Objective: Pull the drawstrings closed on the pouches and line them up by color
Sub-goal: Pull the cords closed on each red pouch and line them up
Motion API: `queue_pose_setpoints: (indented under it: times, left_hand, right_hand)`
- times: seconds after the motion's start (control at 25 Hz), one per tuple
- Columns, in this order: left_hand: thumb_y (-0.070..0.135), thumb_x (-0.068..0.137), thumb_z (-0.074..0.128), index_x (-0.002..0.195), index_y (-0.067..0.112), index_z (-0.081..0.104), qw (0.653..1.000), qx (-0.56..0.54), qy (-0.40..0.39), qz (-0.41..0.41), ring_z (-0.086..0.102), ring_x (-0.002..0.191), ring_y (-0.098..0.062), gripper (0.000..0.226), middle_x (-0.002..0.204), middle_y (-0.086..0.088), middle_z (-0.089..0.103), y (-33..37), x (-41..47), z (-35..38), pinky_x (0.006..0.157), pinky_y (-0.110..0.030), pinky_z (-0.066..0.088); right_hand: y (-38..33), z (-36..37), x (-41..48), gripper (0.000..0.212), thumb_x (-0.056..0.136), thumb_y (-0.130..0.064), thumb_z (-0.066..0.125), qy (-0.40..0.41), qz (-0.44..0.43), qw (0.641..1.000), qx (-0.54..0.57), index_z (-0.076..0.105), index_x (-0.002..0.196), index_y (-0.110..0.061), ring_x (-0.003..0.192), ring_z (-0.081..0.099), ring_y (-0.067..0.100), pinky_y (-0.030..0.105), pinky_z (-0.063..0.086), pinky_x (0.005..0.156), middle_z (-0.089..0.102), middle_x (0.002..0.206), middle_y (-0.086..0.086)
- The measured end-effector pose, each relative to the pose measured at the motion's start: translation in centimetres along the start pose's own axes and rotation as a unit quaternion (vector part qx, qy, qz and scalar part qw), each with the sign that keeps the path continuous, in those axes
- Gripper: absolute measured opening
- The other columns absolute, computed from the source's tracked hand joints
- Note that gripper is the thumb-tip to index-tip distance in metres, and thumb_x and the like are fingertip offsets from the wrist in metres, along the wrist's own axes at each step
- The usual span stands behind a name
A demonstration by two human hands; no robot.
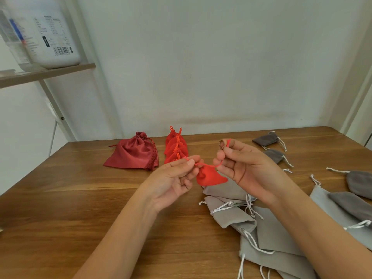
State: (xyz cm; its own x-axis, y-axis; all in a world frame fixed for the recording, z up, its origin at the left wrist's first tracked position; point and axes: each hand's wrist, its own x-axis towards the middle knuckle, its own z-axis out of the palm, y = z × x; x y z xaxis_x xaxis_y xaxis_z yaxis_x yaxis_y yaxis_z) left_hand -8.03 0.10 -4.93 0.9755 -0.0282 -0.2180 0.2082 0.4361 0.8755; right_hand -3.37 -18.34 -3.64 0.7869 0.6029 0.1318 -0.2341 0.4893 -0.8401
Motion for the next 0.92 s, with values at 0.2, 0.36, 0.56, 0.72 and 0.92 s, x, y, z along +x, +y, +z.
queue_pose_setpoints:
  times: [0.2,0.36,0.56,0.72,0.92]
  left_hand:
    - [0.003,0.065,0.067,0.070,0.015,0.076,0.999,0.021,0.017,0.039,0.063,0.059,-0.005,0.016,0.078,-0.003,0.073,0.4,-0.2,-0.2,0.050,-0.013,0.041]
    - [0.010,0.061,0.072,0.088,0.014,0.065,0.978,0.149,0.029,0.140,0.065,0.068,-0.010,0.028,0.077,-0.004,0.073,0.3,-0.5,0.5,0.065,-0.018,0.044]
    - [0.013,0.067,0.071,0.094,0.014,0.061,0.948,0.225,-0.019,0.226,0.069,0.082,-0.012,0.030,0.071,0.000,0.072,-0.3,-0.9,1.4,0.075,-0.016,0.049]
    - [0.010,0.067,0.072,0.090,0.013,0.062,0.941,0.202,-0.012,0.273,0.070,0.075,-0.015,0.025,0.074,-0.010,0.073,-0.2,-1.2,1.6,0.072,-0.017,0.051]
    - [0.012,0.067,0.072,0.093,0.012,0.055,0.928,0.214,0.014,0.306,0.070,0.072,-0.013,0.030,0.073,-0.006,0.074,-0.2,-1.2,1.7,0.073,-0.019,0.052]
  right_hand:
    - [0.0,-0.1,0.0,0.018,0.082,-0.004,0.049,-0.009,0.004,1.000,0.022,0.063,0.078,-0.013,0.061,0.060,0.013,0.021,0.055,0.064,0.057,0.065,0.002]
    - [-0.2,-0.7,0.4,0.015,0.067,-0.002,0.046,0.041,-0.056,0.993,-0.098,0.056,0.077,-0.008,0.066,0.060,0.015,0.022,0.051,0.065,0.062,0.068,0.003]
    - [0.7,-0.4,0.3,0.011,0.089,-0.002,0.058,0.005,-0.099,0.950,-0.295,0.066,0.096,-0.002,0.091,0.067,0.012,0.021,0.052,0.079,0.071,0.094,0.006]
    - [0.7,-0.3,0.1,0.016,0.082,-0.003,0.063,-0.024,-0.089,0.950,-0.297,0.066,0.097,-0.001,0.085,0.066,0.008,0.016,0.050,0.076,0.070,0.089,0.001]
    - [0.7,-0.1,0.1,0.018,0.083,-0.010,0.063,-0.014,-0.075,0.946,-0.316,0.067,0.097,0.001,0.082,0.064,0.010,0.017,0.050,0.078,0.069,0.086,0.003]
